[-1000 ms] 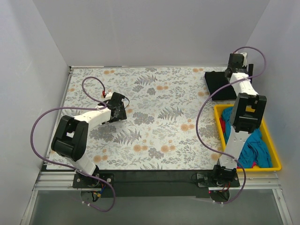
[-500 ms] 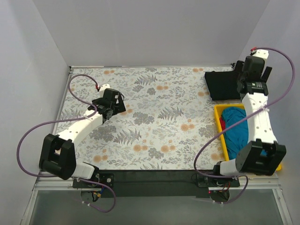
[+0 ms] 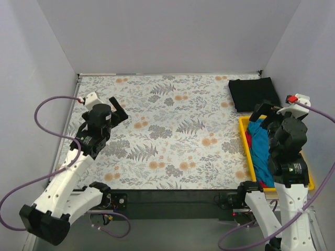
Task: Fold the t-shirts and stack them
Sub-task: Reset both grippers
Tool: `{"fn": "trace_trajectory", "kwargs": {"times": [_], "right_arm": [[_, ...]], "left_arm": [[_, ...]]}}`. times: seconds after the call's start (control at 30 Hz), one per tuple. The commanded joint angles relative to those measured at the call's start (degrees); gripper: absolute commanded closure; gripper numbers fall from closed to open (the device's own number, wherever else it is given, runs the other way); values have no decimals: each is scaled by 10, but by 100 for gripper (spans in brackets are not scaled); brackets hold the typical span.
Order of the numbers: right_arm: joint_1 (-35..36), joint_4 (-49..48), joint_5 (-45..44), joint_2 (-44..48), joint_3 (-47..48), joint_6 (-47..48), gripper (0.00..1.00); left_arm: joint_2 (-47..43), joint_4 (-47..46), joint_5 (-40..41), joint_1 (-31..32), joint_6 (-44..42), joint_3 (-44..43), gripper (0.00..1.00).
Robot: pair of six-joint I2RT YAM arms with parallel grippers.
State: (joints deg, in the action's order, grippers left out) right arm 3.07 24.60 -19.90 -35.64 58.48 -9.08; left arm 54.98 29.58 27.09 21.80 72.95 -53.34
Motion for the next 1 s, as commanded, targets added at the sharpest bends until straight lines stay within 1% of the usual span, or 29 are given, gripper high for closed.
{"fn": "trace_trajectory", "kwargs": {"times": [0.0,0.07,0.1,0.17,0.2,0.27,0.3,0.43,0.6,0.67,0.77,0.97], "right_arm": [[43,-14,-32,55,-48,29,2],[55,-13,-43,101,-78,41,2],[62,-13,-44,117,-89,45,2],[65,-13,-44,162,-120,58,2],[69,-14,-44,176,-131,62,2],[70,-21,-37,217,-166,68,2],[70,-24,-26,228,-177,70,2],[69,-44,-6,270,-218,72,2],[71,-62,13,290,-246,76,2],[70,-66,15,296,-259,74,2],[70,-68,18,294,-267,74,2],[71,-72,25,290,-276,71,2]], "left_arm": [[-90,34,51,-4,25,-4,2],[-135,13,52,-4,28,15,2],[-173,-5,55,-4,27,40,2],[-212,-22,66,-3,21,69,2],[-246,-41,68,-4,17,97,2],[-275,-58,76,-4,0,131,2],[-290,-69,79,-4,-3,163,2],[-360,-140,80,-4,-30,239,2],[-397,-231,84,-3,-81,311,2],[-400,-248,85,-4,-97,335,2],[-395,-276,80,-4,-114,345,2],[-355,-311,73,-4,-130,351,2]]}}
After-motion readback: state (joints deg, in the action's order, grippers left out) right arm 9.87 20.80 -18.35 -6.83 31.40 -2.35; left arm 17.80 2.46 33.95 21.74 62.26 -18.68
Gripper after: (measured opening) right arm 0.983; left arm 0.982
